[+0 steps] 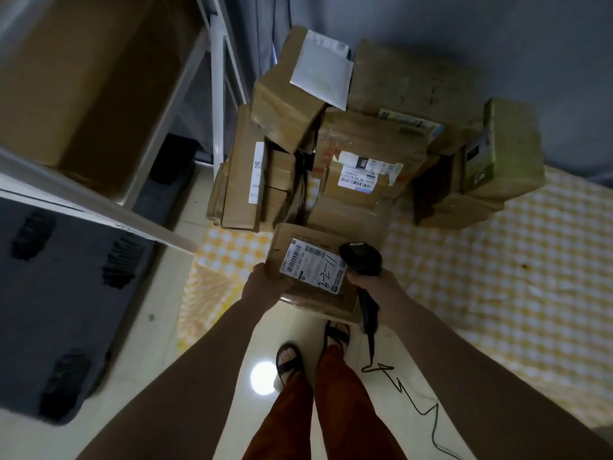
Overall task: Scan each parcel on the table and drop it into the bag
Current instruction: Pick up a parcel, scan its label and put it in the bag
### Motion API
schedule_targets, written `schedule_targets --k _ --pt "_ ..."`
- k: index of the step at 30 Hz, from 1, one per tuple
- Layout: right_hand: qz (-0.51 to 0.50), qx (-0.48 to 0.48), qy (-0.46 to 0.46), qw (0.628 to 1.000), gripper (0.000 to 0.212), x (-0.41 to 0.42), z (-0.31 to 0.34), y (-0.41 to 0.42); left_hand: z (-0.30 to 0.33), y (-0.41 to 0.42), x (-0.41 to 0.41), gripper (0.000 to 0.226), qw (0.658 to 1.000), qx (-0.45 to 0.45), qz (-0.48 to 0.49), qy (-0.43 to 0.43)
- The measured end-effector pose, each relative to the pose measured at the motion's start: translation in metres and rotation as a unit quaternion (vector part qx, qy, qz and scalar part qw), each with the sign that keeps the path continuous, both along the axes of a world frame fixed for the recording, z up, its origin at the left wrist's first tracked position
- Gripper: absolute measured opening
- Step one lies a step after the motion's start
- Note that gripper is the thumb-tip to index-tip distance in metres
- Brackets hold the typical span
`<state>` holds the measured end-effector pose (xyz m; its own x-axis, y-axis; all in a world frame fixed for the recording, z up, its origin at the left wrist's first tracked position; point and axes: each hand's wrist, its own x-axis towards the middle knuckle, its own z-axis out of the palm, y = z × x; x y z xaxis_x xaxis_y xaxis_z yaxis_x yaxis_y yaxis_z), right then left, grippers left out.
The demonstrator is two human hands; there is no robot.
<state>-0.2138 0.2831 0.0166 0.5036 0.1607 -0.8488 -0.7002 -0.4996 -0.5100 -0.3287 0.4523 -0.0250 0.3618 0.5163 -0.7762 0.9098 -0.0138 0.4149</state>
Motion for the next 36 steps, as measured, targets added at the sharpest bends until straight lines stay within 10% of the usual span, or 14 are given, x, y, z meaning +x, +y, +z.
schedule_targets --k 12,25,36 --pt "0.047 -0.029 0.002 0.998 0.034 -0.034 -0.011 -0.021 -0.019 -0.019 -0.004 0.086 0.999 0.025 -0.04 -0.014" --pt "0.424 -0.061 -0.126 0.895 0.038 -0.009 0.024 0.008 -0.037 -0.016 -0.015 0.104 0.999 -0.014 -0.003 -0.044" --pt "0.426 -0.041 -0.12 0.896 0.035 -0.013 0.037 0.01 -0.041 -0.017 -0.015 0.107 0.998 -0.017 0.007 -0.053"
